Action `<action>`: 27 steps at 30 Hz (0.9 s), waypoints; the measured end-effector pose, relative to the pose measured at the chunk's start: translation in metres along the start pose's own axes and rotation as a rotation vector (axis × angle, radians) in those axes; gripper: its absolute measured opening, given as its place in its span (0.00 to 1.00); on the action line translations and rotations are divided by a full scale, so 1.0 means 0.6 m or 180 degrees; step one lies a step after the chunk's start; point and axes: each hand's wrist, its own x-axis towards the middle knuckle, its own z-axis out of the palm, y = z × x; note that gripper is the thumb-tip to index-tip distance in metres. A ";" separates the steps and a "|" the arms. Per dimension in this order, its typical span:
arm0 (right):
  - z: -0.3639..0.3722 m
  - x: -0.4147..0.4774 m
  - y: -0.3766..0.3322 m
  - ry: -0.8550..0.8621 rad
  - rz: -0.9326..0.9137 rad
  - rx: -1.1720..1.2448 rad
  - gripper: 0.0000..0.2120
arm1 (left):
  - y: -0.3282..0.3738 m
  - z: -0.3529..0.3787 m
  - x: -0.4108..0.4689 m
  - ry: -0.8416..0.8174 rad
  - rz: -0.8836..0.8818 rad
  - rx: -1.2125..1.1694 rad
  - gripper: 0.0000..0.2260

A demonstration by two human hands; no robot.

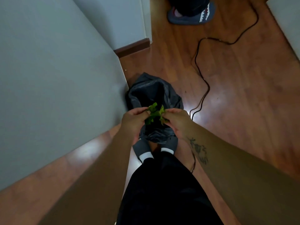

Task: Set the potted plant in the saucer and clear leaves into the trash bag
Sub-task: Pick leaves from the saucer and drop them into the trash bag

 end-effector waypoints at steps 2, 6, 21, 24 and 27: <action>0.001 0.015 0.012 0.0000 0.0071 -0.0133 0.11 | -0.007 0.001 0.015 -0.0069 -0.0020 0.0118 0.08; 0.002 0.026 0.027 0.0062 0.0111 -0.0474 0.17 | -0.014 -0.002 0.026 -0.0076 -0.0065 0.0452 0.15; 0.020 -0.097 -0.091 0.0120 -0.0741 -0.0199 0.07 | 0.107 0.007 -0.098 0.0093 0.0611 0.0417 0.05; 0.033 -0.167 -0.140 -0.0024 -0.0960 -0.0130 0.04 | 0.163 0.022 -0.161 -0.0093 0.0711 0.0269 0.04; 0.043 -0.242 -0.185 -0.0025 -0.1187 -0.0051 0.03 | 0.222 0.033 -0.222 -0.0100 0.0913 0.0103 0.04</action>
